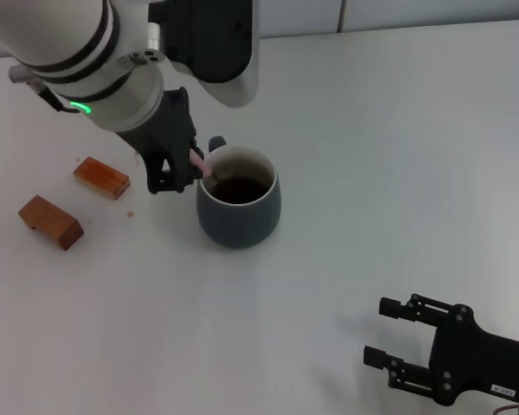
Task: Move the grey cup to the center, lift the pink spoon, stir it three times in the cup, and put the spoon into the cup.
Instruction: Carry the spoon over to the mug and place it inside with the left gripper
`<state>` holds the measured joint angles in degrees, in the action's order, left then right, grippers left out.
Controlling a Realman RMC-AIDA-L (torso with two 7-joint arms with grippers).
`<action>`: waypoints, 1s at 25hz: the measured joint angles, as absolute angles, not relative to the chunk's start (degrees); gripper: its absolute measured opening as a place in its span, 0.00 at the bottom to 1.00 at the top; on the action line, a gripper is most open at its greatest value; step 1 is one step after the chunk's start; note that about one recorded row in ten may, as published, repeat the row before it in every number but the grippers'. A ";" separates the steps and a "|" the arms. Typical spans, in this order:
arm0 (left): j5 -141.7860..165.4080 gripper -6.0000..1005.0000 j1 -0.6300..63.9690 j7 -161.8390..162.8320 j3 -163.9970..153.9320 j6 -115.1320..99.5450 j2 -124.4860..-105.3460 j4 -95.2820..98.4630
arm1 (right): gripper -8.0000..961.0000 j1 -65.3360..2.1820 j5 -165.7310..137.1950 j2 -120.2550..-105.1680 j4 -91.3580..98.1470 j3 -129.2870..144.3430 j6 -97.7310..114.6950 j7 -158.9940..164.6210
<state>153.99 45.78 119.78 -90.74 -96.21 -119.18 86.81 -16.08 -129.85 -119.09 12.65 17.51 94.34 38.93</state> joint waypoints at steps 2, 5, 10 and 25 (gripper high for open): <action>153.38 0.13 45.79 119.79 -90.46 -98.02 -119.17 87.15 | 0.73 -16.08 -129.87 -119.09 12.65 17.54 94.35 38.94; 151.30 0.13 45.76 119.77 -90.62 -98.91 -119.18 87.73 | 0.73 -16.08 -129.90 -119.09 12.66 17.57 94.38 38.93; 149.89 0.13 45.76 119.75 -91.26 -97.19 -119.18 87.51 | 0.73 -16.08 -129.93 -119.09 12.60 17.67 94.41 38.94; 154.35 0.13 45.50 120.91 -91.21 -96.08 -119.18 85.46 | 0.73 -16.08 -130.08 -119.09 12.48 17.73 94.48 38.93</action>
<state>154.35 45.50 120.91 -91.21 -96.08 -119.18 85.46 -16.08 -130.08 -119.09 12.48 17.73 94.48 38.94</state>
